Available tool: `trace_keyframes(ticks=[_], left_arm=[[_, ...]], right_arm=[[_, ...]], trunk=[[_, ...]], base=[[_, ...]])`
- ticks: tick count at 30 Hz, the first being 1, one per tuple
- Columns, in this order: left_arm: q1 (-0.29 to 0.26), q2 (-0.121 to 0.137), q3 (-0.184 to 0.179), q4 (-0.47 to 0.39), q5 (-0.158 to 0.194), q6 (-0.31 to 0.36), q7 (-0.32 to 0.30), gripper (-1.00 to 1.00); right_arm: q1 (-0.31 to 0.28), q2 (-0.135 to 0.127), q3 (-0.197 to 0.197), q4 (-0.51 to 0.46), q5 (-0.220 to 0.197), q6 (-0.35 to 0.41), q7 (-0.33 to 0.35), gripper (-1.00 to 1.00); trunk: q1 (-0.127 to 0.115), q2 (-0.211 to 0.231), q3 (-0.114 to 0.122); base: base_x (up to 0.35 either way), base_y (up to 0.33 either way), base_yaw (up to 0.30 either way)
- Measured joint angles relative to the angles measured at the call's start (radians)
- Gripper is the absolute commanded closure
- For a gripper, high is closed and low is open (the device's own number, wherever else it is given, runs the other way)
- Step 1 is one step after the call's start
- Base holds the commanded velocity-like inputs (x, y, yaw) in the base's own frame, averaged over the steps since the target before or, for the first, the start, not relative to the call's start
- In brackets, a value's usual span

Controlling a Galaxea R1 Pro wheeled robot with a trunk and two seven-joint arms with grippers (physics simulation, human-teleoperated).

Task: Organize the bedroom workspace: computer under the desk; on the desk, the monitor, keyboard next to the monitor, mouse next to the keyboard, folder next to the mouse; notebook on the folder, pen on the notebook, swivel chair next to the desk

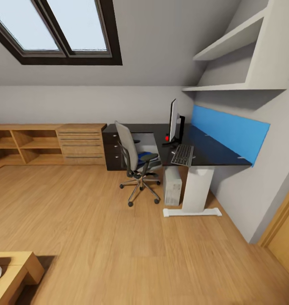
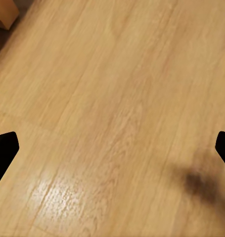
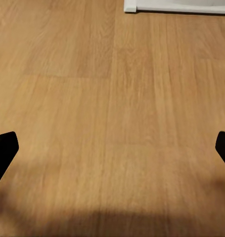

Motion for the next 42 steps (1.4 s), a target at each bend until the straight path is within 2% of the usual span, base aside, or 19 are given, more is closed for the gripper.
trace_keyframes(ticks=[28, 36, 38, 40, 42], left_arm=[[0.0, -0.001, 0.001, 0.0, 0.0, 0.001, 0.0, -1.0], [0.0, -0.003, -0.004, 0.0, -0.004, -0.002, -0.009, -1.0], [0.0, -0.003, -0.006, -0.001, -0.005, -0.001, -0.009, -1.0], [0.0, -0.002, -0.009, -0.041, -0.006, 0.003, -0.008, -1.0], [0.0, -0.001, -0.011, -0.077, -0.005, 0.012, -0.007, -1.0]], right_arm=[[0.0, 0.001, 0.0, -0.001, 0.0, -0.001, 0.0, -1.0], [0.0, 0.004, 0.001, -0.015, -0.005, -0.003, -0.002, -1.0], [-0.001, 0.008, 0.001, -0.045, -0.007, -0.001, -0.003, -1.0], [-0.001, 0.021, -0.001, -0.115, -0.023, 0.013, -0.005, -1.0], [-0.002, 0.026, -0.003, -0.141, -0.036, 0.028, -0.008, -1.0]], trunk=[[0.107, -0.196, -0.088], [0.107, -0.196, -0.088], [0.107, -0.196, -0.088], [0.107, -0.196, -0.088], [0.107, -0.196, -0.088]], base=[[0.0, 0.0, 0.0], [0.135, 0.0, 0.0], [0.285, 0.0, 0.0], [0.305, -0.002, 0.0], [0.312, -0.009, 0.0]])
